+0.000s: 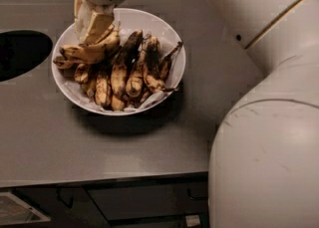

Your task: Pick banana from white bowl

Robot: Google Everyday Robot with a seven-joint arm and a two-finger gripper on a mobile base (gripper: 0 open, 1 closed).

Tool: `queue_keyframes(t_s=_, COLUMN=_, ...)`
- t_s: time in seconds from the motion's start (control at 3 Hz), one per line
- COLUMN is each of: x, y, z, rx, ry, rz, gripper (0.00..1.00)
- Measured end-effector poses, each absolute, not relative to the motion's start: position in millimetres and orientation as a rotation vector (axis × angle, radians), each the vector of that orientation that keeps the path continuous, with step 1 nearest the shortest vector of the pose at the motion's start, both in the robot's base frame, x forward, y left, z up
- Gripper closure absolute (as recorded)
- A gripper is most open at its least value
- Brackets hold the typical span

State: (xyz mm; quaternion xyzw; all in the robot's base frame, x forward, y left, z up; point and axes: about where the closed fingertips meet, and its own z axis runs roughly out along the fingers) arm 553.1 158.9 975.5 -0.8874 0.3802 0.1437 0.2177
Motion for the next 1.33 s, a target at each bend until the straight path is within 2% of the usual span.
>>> queue_keyframes(t_s=0.33, x=539.9, y=155.3, z=997.7, rx=-2.458, ry=1.101, rz=0.299, gripper=1.00)
queue_keyframes(t_s=0.67, x=542.7, y=160.1, z=998.1, rx=-2.444, ry=1.094, rz=0.296, gripper=1.00)
queue_keyframes(t_s=1.0, x=542.8, y=160.1, z=998.1, rx=-2.444, ry=1.094, rz=0.296, gripper=0.81)
queue_keyframes(t_s=1.33, x=546.8, y=161.3, z=994.0, rx=-2.428, ry=1.099, rz=0.309, gripper=0.57)
